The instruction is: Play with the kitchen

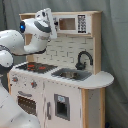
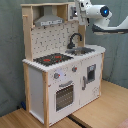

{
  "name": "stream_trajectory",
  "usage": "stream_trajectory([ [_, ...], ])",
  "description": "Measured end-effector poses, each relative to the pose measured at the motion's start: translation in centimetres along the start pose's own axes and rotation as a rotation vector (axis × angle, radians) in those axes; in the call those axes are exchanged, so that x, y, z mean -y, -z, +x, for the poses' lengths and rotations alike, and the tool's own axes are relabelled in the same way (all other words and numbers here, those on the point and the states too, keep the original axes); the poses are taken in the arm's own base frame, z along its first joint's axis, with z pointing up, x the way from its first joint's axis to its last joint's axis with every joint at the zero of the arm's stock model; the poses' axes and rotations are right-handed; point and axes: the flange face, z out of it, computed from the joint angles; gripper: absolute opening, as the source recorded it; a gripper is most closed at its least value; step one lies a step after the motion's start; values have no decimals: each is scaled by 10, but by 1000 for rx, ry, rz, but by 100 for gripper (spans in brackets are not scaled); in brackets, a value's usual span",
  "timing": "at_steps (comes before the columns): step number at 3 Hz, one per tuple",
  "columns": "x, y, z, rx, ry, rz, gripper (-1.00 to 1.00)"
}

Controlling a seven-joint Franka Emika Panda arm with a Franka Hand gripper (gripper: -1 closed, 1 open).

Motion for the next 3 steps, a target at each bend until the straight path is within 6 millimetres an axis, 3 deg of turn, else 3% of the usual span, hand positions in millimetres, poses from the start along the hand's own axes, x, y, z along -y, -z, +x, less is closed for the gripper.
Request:
stream_trajectory([
  [1, 3, -13, 5, 0, 5, -3, -100],
  [3, 0, -5, 15, 14, 24, -79, -100],
])
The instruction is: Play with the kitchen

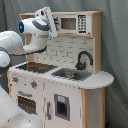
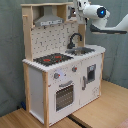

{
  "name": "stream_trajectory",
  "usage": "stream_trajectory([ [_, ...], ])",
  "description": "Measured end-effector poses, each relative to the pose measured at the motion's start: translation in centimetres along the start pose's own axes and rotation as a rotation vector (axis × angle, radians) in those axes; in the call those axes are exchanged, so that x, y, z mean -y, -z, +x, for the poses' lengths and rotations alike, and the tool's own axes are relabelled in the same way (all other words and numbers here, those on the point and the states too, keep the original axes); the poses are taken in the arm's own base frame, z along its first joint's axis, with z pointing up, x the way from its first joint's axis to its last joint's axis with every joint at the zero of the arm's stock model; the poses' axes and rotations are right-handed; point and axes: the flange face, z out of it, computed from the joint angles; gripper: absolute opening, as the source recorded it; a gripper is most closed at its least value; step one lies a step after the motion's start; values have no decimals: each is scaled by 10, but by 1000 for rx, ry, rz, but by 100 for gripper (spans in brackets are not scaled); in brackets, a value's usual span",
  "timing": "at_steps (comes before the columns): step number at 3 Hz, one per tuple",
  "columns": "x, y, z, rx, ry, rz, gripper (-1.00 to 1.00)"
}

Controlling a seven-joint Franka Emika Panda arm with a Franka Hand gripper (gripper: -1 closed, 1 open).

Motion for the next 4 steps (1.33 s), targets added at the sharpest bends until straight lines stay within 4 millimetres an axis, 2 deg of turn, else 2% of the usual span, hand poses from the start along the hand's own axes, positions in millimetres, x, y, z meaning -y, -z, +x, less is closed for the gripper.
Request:
stream_trajectory([
  [1, 1, 2, 0, 1, 2, -5, 100],
  [2, 5, 14, 1, 9, 10, -27, 100],
  [4, 24, 54, -4, 32, 50, -73, 100],
])
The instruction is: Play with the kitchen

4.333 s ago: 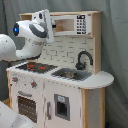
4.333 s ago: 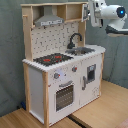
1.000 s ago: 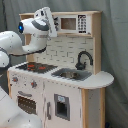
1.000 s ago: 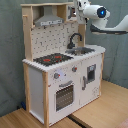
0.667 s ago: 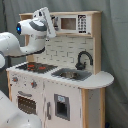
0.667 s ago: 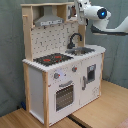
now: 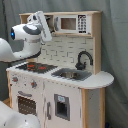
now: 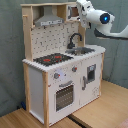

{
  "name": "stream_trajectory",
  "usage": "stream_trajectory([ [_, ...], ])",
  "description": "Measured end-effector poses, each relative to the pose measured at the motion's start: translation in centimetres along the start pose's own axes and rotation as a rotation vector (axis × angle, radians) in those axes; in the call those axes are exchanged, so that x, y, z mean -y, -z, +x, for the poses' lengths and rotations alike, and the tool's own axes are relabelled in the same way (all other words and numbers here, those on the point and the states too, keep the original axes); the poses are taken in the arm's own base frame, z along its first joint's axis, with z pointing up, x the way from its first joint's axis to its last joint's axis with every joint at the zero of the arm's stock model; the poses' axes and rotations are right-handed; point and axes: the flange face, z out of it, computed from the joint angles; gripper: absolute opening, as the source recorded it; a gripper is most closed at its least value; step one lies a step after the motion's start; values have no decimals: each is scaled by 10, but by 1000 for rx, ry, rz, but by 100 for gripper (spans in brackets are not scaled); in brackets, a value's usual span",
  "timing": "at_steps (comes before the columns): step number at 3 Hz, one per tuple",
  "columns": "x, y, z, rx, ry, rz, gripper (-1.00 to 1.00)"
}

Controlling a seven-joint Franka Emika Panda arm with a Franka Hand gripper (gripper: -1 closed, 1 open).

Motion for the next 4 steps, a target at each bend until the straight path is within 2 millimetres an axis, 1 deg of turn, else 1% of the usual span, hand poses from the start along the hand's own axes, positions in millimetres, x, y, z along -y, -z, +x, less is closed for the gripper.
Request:
stream_trajectory([
  [1, 10, 25, 3, -4, 30, -23, 100],
  [3, 37, 90, 28, -18, 125, -104, 100],
  [4, 62, 125, 45, -31, 200, -152, 100],
])
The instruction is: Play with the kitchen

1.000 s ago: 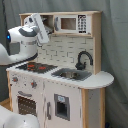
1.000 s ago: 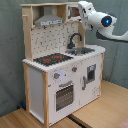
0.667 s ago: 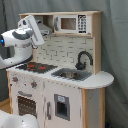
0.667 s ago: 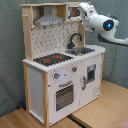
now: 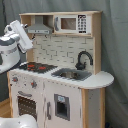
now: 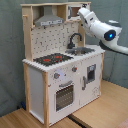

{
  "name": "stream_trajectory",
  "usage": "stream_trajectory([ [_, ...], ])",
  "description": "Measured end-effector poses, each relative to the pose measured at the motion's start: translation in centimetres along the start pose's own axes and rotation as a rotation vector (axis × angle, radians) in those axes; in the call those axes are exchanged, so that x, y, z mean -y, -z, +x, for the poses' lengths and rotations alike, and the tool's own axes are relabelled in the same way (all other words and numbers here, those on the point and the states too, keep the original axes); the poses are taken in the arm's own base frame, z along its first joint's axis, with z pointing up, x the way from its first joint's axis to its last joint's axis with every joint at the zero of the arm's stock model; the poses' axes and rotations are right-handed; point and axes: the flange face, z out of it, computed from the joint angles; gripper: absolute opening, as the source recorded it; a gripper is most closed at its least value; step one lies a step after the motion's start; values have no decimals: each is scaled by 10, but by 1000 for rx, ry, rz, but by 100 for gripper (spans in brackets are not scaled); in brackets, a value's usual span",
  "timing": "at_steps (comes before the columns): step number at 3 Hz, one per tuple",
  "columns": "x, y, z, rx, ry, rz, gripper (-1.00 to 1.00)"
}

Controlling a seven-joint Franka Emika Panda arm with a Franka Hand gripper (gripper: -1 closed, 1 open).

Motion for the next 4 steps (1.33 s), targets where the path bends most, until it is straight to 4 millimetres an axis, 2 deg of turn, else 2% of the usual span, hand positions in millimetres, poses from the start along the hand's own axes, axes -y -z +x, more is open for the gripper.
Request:
stream_trajectory([
  [2, 61, 58, 37, -37, 181, -84, 100],
  [3, 101, 82, 38, -46, 265, -108, 100],
  [4, 140, 104, 30, -52, 328, -104, 100],
])
